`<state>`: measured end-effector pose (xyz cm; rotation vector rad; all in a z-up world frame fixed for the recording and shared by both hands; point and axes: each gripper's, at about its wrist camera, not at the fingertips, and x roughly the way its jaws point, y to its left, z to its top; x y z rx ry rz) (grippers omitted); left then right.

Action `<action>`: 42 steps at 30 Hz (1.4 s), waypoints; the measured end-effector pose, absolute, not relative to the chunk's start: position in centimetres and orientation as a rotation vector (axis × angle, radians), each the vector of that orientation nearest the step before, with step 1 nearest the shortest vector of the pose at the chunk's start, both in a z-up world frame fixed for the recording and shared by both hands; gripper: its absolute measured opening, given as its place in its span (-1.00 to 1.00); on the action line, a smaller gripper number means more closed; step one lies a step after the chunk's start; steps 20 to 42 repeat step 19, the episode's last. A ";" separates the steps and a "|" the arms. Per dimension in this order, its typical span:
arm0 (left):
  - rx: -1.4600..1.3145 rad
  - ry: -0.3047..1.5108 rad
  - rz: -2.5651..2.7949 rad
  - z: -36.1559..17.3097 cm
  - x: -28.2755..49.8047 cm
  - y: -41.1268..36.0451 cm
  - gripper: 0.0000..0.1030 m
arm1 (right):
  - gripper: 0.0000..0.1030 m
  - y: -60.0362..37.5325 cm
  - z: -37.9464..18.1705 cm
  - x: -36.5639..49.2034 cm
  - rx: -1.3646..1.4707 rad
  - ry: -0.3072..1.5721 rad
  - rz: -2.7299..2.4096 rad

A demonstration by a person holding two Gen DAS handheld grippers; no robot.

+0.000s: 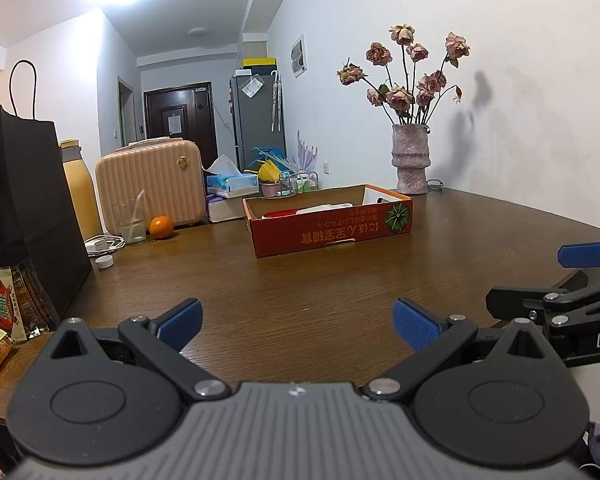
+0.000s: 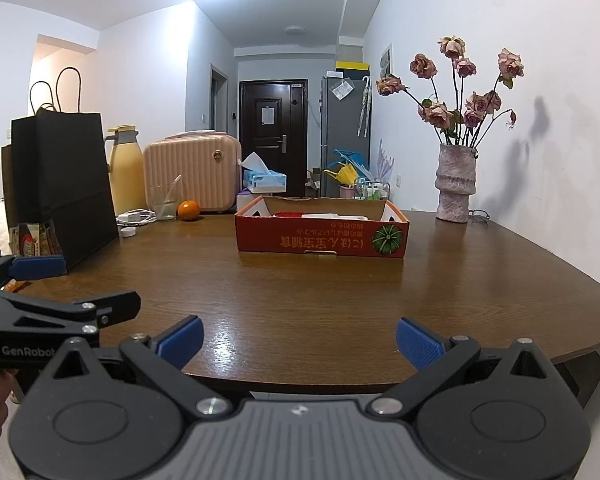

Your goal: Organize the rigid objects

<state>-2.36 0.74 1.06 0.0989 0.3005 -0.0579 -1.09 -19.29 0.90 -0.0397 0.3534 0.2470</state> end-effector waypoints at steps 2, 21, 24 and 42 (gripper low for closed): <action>0.099 0.301 -0.059 1.0 -2.4 0.7 1.00 | 1.00 -19.3 0.9 -1.1 -0.039 0.354 0.246; 0.109 0.275 -0.072 0.9 -2.7 0.7 1.00 | 1.00 -19.5 0.8 -1.1 -0.031 0.350 0.237; 0.109 0.275 -0.072 0.9 -2.7 0.7 1.00 | 1.00 -19.5 0.8 -1.1 -0.031 0.350 0.237; 0.109 0.275 -0.072 0.9 -2.7 0.7 1.00 | 1.00 -19.5 0.8 -1.1 -0.031 0.350 0.237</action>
